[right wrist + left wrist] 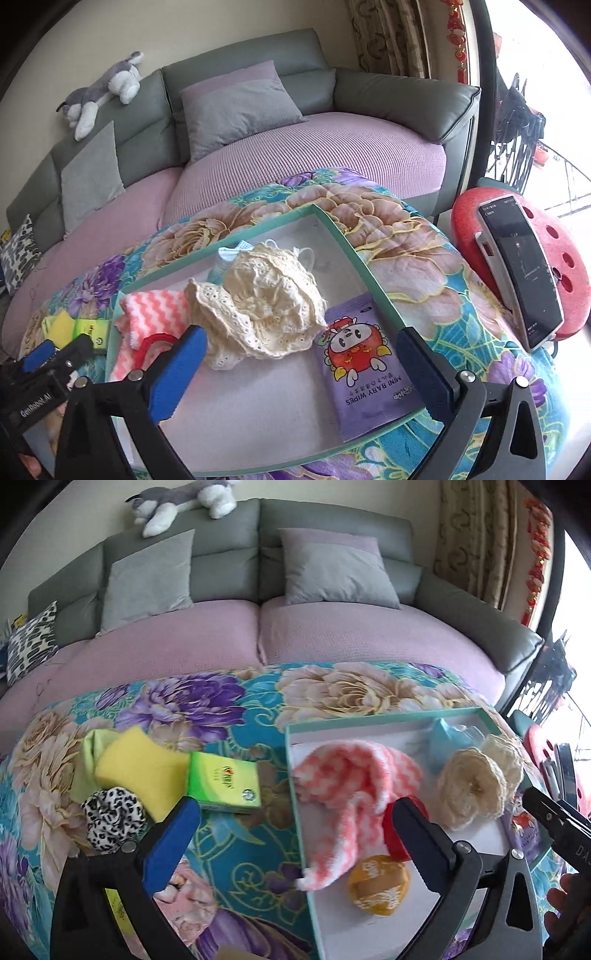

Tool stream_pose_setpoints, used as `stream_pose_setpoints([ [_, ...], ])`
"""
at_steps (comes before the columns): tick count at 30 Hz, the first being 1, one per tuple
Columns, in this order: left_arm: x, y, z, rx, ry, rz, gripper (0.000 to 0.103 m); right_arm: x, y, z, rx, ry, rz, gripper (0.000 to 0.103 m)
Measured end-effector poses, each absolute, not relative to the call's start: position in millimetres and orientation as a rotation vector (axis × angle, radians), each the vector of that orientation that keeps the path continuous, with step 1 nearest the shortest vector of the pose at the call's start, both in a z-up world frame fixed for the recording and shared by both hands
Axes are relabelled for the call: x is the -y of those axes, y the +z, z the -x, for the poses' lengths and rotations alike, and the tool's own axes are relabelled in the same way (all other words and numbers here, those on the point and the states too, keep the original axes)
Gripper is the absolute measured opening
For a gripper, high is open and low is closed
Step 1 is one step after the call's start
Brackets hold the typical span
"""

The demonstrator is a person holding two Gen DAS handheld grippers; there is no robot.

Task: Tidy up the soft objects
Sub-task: 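Withdraw both open tools from the tray back toward the pile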

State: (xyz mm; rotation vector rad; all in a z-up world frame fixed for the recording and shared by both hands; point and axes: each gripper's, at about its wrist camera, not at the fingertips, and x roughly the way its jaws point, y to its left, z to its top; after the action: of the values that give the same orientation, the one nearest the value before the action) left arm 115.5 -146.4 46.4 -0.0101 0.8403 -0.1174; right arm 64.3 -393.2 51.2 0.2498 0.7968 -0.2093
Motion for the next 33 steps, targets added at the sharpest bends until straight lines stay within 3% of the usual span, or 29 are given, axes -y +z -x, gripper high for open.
stream_pose_setpoints([
  [33,53,52,-94,-0.792,0.192,0.122,0.103,278,54,-92,-0.813,-0.029,-0.006,0.103],
])
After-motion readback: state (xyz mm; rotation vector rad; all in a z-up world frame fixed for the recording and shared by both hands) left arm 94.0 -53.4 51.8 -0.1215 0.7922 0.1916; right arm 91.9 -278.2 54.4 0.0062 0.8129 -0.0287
